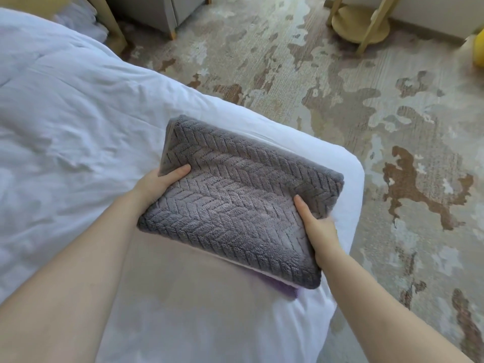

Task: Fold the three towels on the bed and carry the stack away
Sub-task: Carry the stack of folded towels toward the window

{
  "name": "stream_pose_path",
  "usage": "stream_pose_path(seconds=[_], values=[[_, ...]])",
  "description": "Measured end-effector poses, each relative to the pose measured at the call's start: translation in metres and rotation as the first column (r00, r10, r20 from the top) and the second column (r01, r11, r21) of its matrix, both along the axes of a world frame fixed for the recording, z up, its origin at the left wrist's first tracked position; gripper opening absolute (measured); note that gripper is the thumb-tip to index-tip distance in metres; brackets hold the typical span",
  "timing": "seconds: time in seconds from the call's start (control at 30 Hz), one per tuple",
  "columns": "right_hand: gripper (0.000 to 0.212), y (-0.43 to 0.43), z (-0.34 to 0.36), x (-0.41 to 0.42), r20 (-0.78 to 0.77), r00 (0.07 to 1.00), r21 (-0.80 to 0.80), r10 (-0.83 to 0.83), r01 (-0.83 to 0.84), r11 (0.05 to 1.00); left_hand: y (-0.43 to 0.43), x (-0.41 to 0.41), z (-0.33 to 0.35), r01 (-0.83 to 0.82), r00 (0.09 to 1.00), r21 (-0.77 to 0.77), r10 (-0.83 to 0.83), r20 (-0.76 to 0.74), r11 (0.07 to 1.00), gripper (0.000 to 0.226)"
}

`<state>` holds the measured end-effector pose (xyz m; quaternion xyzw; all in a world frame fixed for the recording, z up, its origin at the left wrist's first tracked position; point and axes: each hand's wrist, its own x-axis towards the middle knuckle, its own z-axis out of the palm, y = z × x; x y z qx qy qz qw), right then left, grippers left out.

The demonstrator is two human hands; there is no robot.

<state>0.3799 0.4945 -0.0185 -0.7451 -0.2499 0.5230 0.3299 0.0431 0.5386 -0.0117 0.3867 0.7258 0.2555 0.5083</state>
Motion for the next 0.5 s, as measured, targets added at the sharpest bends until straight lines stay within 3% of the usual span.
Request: stream_pose_path(seconds=[0.1,0.17,0.3,0.43,0.5], values=[[0.042,-0.001,0.018,0.009,-0.04,0.998,0.02,0.055,-0.054,0.998,-0.014,0.006,0.028,-0.09,0.996,-0.02,0.09,-0.014,0.996,0.064],[0.037,-0.003,0.035,0.015,-0.048,0.996,0.052,0.081,-0.079,0.996,-0.029,0.01,0.05,-0.142,0.99,-0.035,0.142,-0.006,0.989,0.07],[0.041,-0.014,0.082,0.029,-0.037,0.985,0.1,0.168,-0.164,0.981,-0.074,0.02,0.095,-0.218,0.976,-0.042,0.219,0.02,0.975,0.072],[0.062,-0.035,0.131,0.05,-0.051,0.968,0.145,0.245,-0.236,0.961,-0.117,0.042,0.137,-0.265,0.961,-0.002,0.264,0.08,0.964,0.067],[0.064,-0.048,0.153,0.065,-0.026,0.967,0.17,0.252,-0.244,0.955,-0.132,0.059,0.158,-0.272,0.958,0.02,0.268,0.105,0.962,0.072]])
